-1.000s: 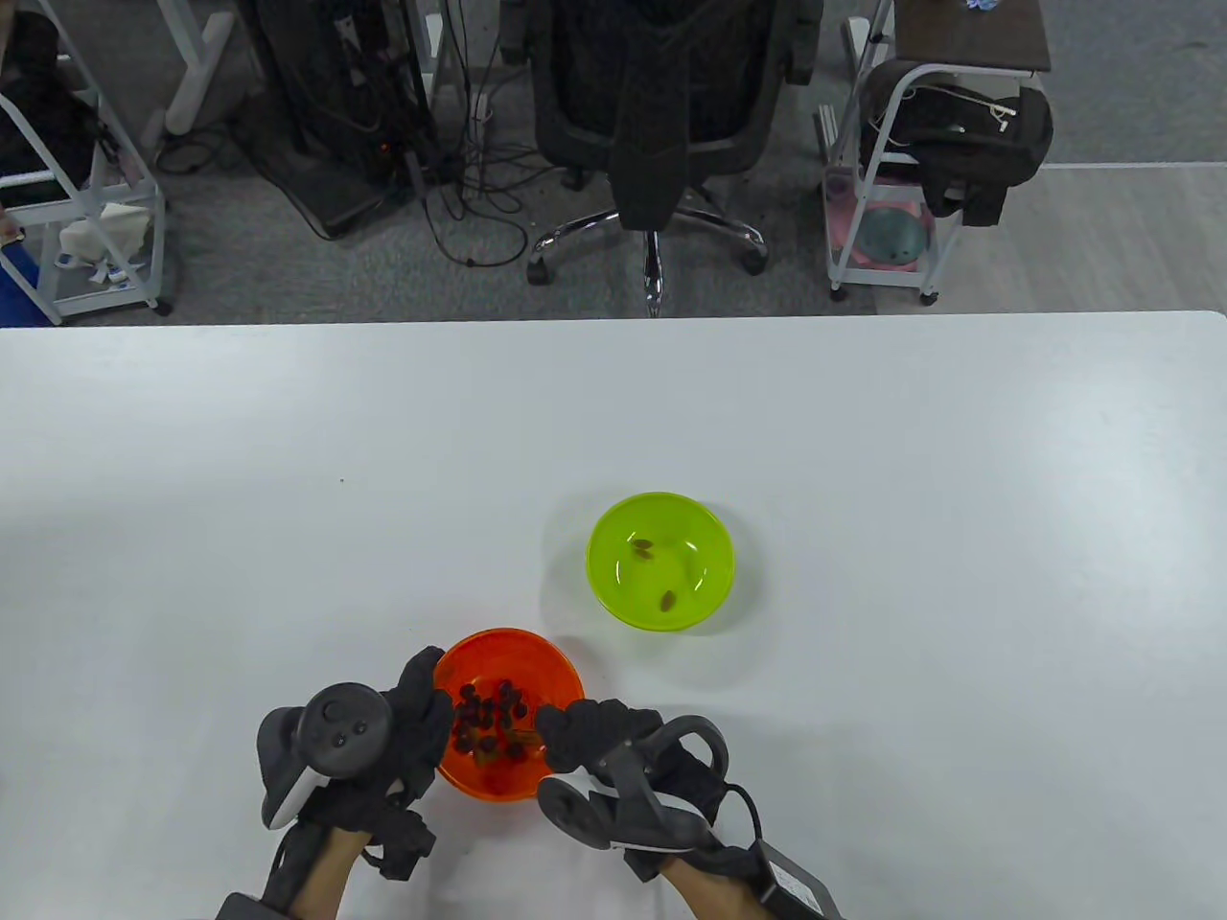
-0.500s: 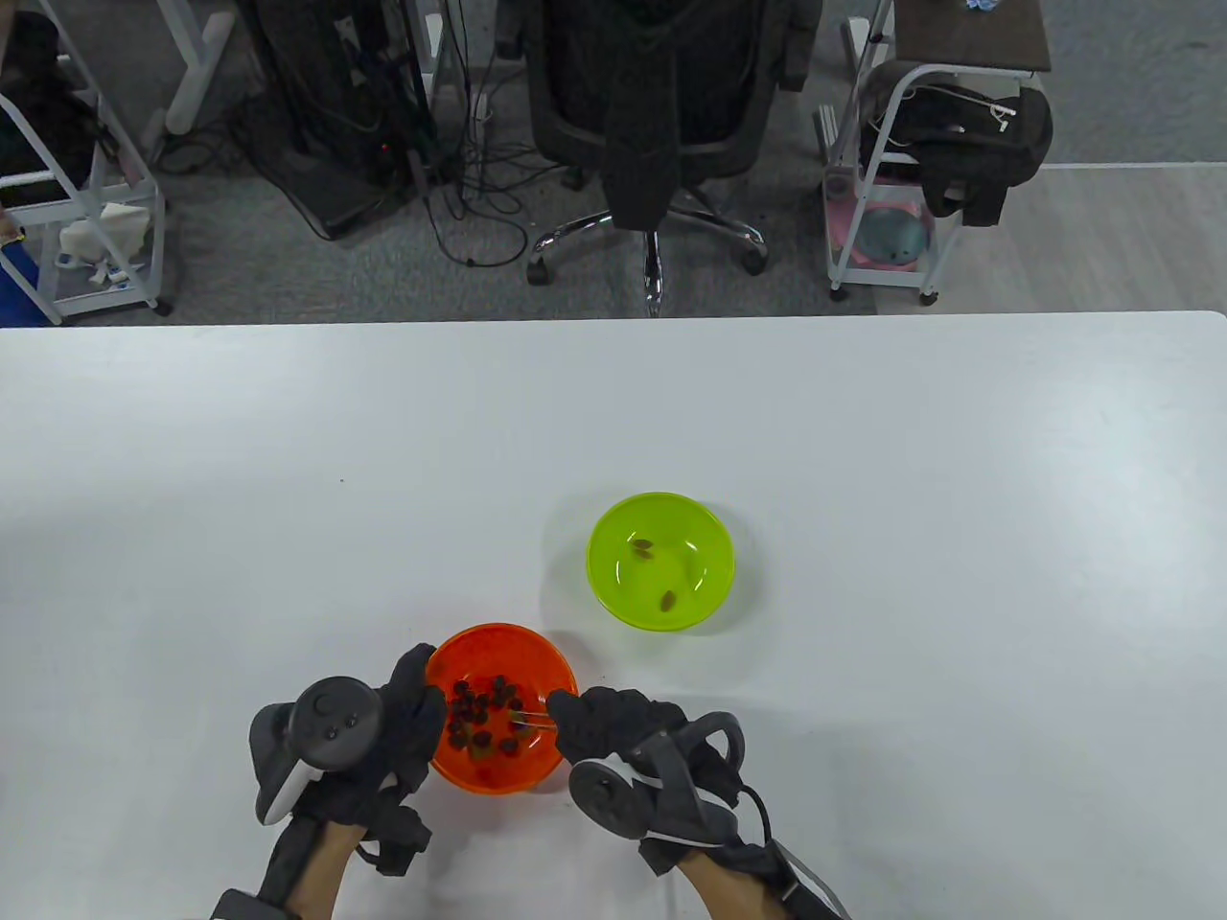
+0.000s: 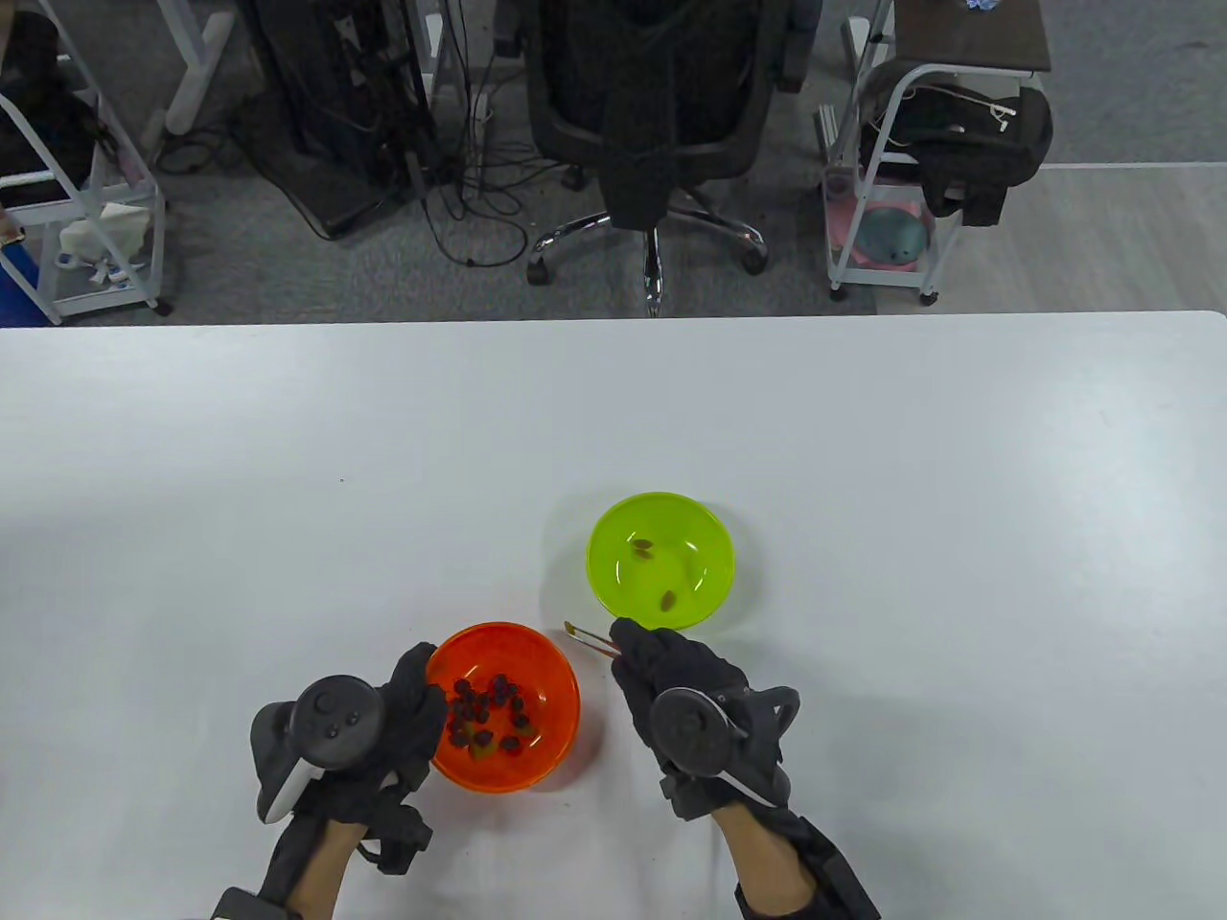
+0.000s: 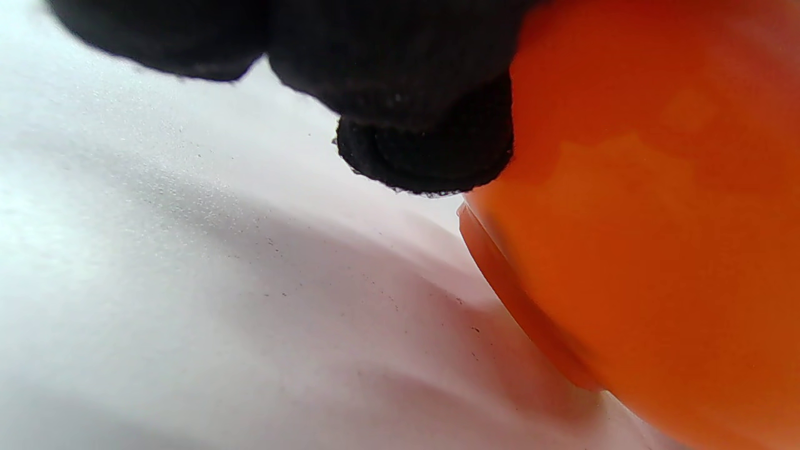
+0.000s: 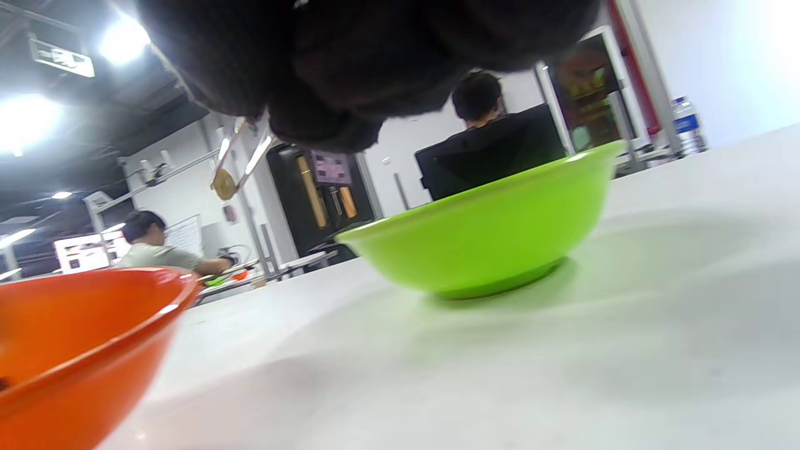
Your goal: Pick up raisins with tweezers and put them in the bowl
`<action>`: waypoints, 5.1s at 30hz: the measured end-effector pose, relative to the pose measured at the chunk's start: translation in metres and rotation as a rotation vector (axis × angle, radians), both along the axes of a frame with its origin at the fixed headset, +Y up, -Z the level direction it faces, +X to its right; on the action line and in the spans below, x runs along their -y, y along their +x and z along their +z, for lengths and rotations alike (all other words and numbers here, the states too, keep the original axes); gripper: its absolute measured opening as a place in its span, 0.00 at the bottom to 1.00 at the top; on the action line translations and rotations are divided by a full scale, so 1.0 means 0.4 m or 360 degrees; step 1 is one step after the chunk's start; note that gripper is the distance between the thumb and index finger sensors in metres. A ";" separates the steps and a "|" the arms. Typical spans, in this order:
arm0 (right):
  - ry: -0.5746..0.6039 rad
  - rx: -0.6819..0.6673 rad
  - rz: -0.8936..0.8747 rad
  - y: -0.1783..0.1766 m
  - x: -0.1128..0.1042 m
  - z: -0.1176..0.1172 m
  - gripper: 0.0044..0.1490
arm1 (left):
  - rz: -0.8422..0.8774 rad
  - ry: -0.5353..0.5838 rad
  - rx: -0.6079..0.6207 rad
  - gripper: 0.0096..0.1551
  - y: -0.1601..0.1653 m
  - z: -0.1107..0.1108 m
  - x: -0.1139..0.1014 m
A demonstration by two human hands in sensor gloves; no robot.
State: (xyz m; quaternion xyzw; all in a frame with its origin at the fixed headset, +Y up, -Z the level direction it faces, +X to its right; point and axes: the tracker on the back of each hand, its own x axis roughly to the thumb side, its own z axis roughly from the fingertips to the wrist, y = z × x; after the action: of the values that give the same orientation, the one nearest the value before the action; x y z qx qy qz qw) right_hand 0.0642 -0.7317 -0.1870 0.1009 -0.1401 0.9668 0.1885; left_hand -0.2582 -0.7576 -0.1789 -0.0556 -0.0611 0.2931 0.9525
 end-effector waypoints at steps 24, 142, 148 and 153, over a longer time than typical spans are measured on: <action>-0.0001 0.0324 -0.0049 0.086 0.037 -0.037 0.27 | 0.0009 0.0005 -0.0011 0.32 -0.004 0.002 0.000; 0.0133 -0.0284 0.0117 -0.077 0.011 0.046 0.25 | 0.0008 0.0032 -0.0029 0.32 -0.018 0.002 -0.002; 0.0138 -0.0391 0.0178 -0.109 0.010 0.064 0.25 | 0.0007 0.0032 -0.0030 0.31 -0.018 0.002 -0.002; 0.0139 -0.0473 0.0336 -0.142 0.007 0.081 0.25 | 0.0004 0.0029 -0.0029 0.32 -0.018 0.002 -0.002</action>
State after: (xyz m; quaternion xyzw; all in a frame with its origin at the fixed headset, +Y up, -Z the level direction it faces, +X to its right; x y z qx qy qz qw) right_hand 0.0076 -0.7346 -0.1545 0.2648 -0.1410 0.9487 0.1000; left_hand -0.2654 -0.7569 -0.1782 -0.0442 -0.0550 0.2942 0.9531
